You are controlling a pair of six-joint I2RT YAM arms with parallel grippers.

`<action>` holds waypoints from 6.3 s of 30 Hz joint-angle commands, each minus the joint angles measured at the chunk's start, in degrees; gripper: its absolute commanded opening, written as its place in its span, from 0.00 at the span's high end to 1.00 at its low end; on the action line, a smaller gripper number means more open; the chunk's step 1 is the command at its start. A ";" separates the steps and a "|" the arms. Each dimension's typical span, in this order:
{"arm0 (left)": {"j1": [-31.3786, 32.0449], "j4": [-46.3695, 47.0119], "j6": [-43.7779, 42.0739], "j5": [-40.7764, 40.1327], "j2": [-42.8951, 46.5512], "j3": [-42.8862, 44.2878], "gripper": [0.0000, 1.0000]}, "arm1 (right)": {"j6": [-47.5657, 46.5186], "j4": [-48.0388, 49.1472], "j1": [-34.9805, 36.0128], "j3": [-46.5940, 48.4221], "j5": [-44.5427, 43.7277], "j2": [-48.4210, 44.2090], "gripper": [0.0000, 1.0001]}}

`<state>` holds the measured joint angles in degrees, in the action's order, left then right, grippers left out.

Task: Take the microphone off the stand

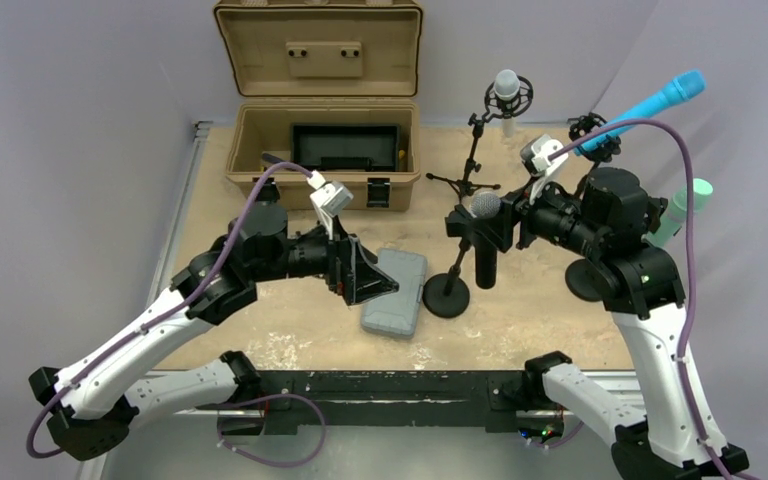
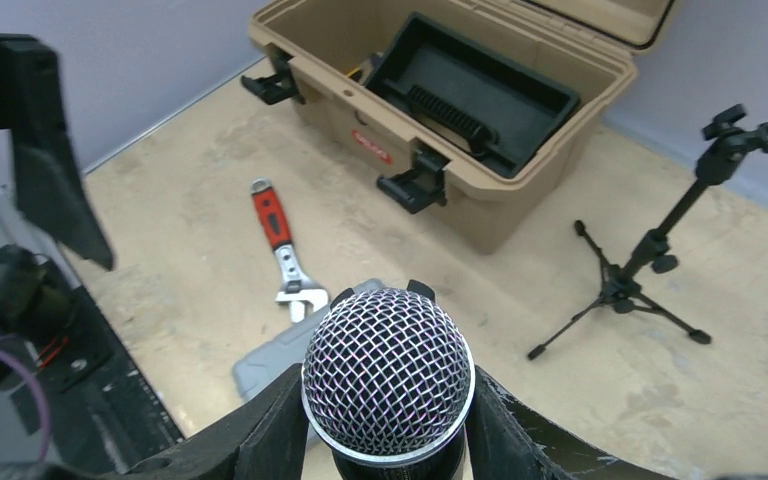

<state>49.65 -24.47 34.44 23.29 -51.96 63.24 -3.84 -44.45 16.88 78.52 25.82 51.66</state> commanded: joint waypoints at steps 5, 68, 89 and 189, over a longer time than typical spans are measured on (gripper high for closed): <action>0.36 14.14 -7.99 4.12 -5.96 2.50 0.00 | 1.02 1.24 0.10 -0.71 8.03 -4.09 1.00; -2.71 52.21 -23.97 26.06 -34.38 1.55 0.97 | 0.36 2.55 4.38 -2.85 2.89 -6.67 1.00; 1.33 38.26 -30.83 14.79 -30.27 1.35 1.00 | 0.55 10.82 4.31 -0.78 11.28 -8.78 1.00; 2.17 48.20 -24.64 16.41 -29.47 -3.84 1.00 | 12.81 30.24 4.35 8.02 11.62 -4.69 1.00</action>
<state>51.42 27.24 11.25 40.03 -82.37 58.00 4.47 -29.85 21.08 79.66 38.50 46.74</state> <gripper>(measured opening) 0.458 0.498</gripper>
